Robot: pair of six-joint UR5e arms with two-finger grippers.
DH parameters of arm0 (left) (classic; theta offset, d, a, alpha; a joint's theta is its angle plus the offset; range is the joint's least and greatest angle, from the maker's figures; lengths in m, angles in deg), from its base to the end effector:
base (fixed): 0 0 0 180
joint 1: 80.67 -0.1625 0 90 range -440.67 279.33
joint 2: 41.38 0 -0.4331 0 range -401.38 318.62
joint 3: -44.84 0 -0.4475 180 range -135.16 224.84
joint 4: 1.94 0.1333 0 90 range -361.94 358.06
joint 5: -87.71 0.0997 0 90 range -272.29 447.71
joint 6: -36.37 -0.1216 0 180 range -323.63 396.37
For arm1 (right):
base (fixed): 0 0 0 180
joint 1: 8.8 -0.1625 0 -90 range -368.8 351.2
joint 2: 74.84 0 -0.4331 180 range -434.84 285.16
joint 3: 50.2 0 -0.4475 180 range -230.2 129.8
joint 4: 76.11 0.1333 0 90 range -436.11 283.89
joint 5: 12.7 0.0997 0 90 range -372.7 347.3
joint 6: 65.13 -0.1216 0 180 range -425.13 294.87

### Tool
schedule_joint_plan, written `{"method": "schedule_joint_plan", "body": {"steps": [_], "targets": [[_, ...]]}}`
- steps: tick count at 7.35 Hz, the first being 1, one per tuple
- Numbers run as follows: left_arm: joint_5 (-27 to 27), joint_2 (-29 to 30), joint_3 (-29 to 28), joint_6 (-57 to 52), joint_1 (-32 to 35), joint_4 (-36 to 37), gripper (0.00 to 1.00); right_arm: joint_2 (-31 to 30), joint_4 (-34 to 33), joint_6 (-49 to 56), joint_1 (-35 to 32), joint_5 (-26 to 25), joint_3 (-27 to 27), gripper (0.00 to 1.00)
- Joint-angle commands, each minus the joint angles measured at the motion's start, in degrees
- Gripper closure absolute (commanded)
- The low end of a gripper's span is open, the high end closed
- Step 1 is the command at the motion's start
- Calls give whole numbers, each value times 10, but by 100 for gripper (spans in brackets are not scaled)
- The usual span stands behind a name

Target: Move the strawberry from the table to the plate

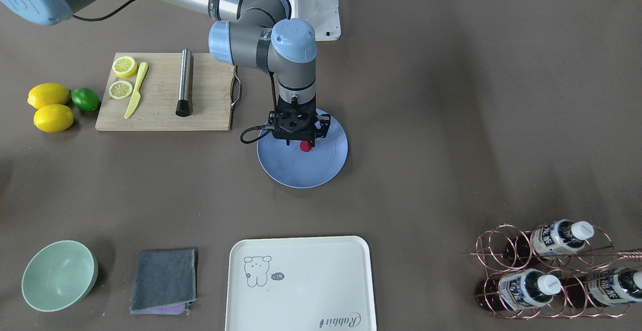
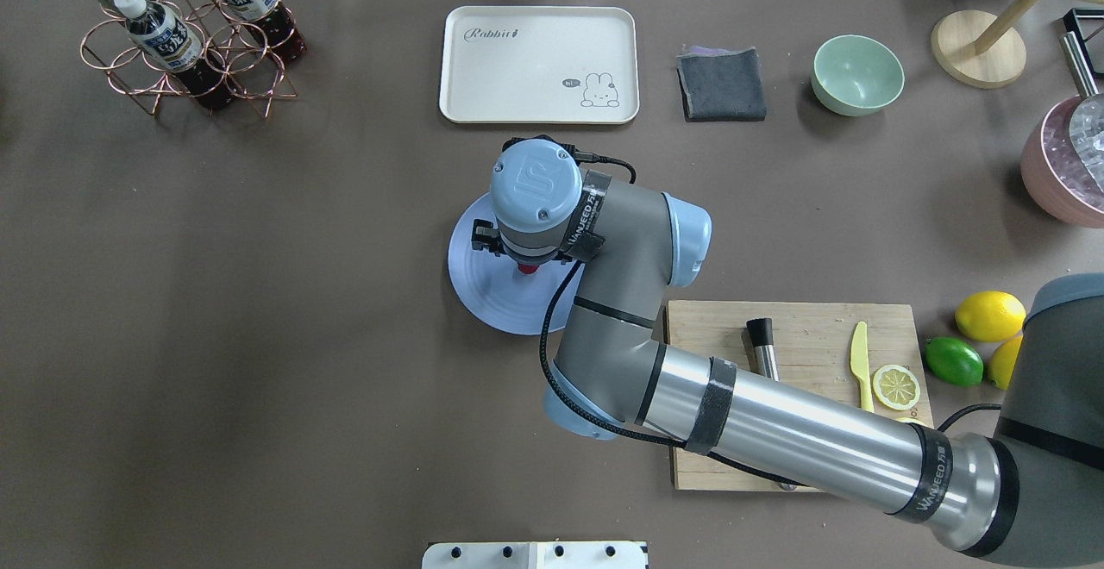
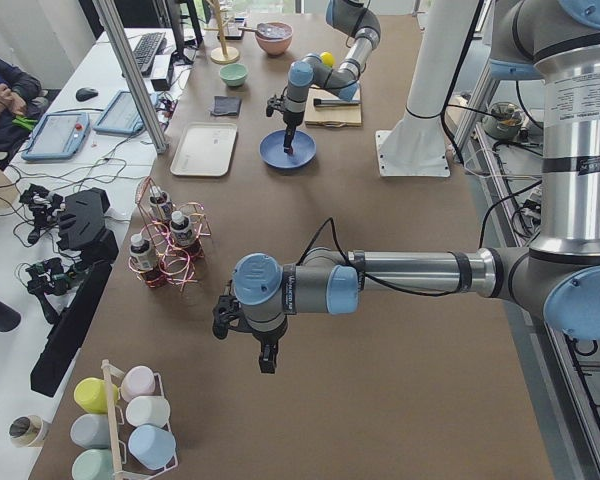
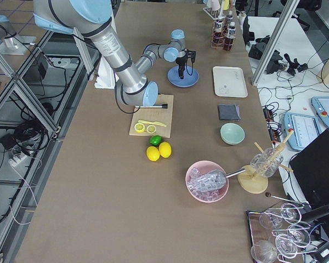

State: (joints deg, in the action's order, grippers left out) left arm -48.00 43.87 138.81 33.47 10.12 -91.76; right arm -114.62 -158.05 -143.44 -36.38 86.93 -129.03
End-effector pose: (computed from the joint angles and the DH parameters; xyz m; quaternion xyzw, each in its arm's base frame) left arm -0.0533 -0.5092 0.6868 0.0048 0.3884 0.0137 0.9214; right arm -0.6888 -0.4872 0.1662 0.0613 -0.4009 0.0930 0.9093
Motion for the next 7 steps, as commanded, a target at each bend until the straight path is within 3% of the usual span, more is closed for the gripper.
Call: {"method": "schedule_joint_plan", "body": {"steps": [1, 2, 4, 7], "targets": [[0, 0, 1, 0, 0, 0, 2, -4, -18, 16, -41, 42, -35, 0], [0, 0, 2, 0, 0, 1, 2, -18, -63, 64, -69, 73, -66, 0], [0, -1, 3, 0, 0, 0, 2, -118, -138, 175, -134, 113, -200, 0], [0, 0, 3, -3, 0, -1, 2, -228, -178, 400, -272, 174, -264, 0]]}}
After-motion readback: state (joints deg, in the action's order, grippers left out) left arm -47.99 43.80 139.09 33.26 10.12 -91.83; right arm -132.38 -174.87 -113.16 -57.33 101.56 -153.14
